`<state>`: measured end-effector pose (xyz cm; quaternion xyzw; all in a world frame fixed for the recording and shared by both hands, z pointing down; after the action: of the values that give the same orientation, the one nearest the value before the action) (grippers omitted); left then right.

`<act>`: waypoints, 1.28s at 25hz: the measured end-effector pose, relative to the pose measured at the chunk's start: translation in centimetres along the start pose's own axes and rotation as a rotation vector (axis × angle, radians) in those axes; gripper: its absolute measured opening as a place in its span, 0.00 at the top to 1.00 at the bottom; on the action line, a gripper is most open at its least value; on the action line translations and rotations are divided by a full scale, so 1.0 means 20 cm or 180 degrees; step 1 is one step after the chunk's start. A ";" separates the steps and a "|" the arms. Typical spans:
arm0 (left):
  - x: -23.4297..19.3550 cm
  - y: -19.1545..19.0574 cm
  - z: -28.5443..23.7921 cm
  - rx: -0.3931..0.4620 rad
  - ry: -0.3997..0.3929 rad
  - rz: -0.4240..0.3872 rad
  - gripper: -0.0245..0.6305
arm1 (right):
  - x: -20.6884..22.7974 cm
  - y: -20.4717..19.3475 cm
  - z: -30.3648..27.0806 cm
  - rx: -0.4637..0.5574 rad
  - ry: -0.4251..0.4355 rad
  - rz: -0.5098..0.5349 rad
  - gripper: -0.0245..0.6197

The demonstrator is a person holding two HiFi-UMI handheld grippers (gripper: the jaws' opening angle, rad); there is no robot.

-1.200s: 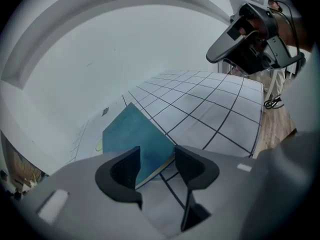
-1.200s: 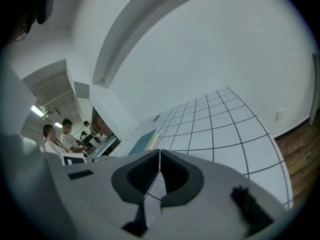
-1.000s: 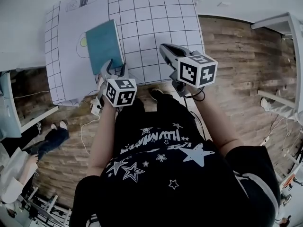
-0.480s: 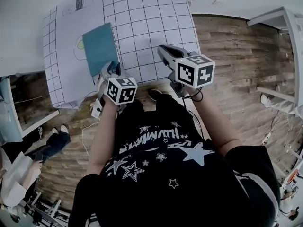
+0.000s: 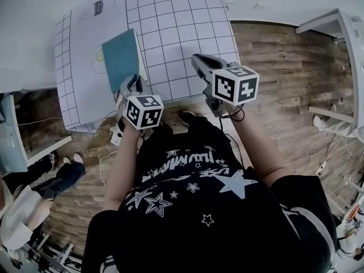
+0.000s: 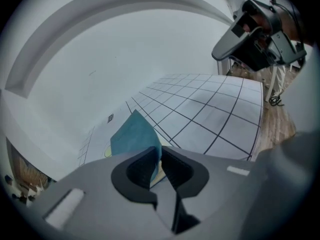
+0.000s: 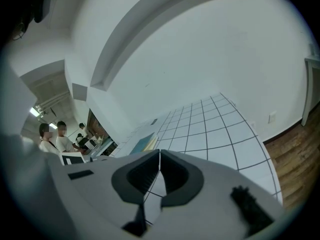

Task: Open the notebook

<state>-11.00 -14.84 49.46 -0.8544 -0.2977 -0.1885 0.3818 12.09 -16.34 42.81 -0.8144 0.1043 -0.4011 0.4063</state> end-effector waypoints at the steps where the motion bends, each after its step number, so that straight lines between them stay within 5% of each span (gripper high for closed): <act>1: -0.03 0.00 0.02 0.0037 0.0002 0.0093 0.89 | -0.01 0.00 -0.01 0.0003 0.0002 0.0015 0.94; 10: -0.39 -0.05 0.21 0.0323 0.0110 0.0866 0.90 | -0.20 0.06 -0.17 -0.0032 0.0120 0.0192 0.94; 19: -0.72 -0.32 0.23 0.0336 0.0226 0.1300 0.89 | -0.49 0.07 -0.49 -0.0145 0.0382 0.0413 0.94; 32: -0.94 -0.71 0.06 0.0136 -0.0304 0.1786 0.85 | -0.75 -0.02 -0.79 -0.0296 0.0293 0.0460 0.94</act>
<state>-34.30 -13.32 46.03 -0.9031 -0.0711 -0.0287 0.4225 -9.51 -17.78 39.97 -0.8034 0.1999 -0.4024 0.3907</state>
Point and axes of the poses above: the fingertips, and each gripper's own axes: z backward along the fingers, x to its right, y out of its top, the point moved 7 cm from there along z, backward along the fingers, and after that the axes turned 11 degrees about y, right-handed, at the moved point
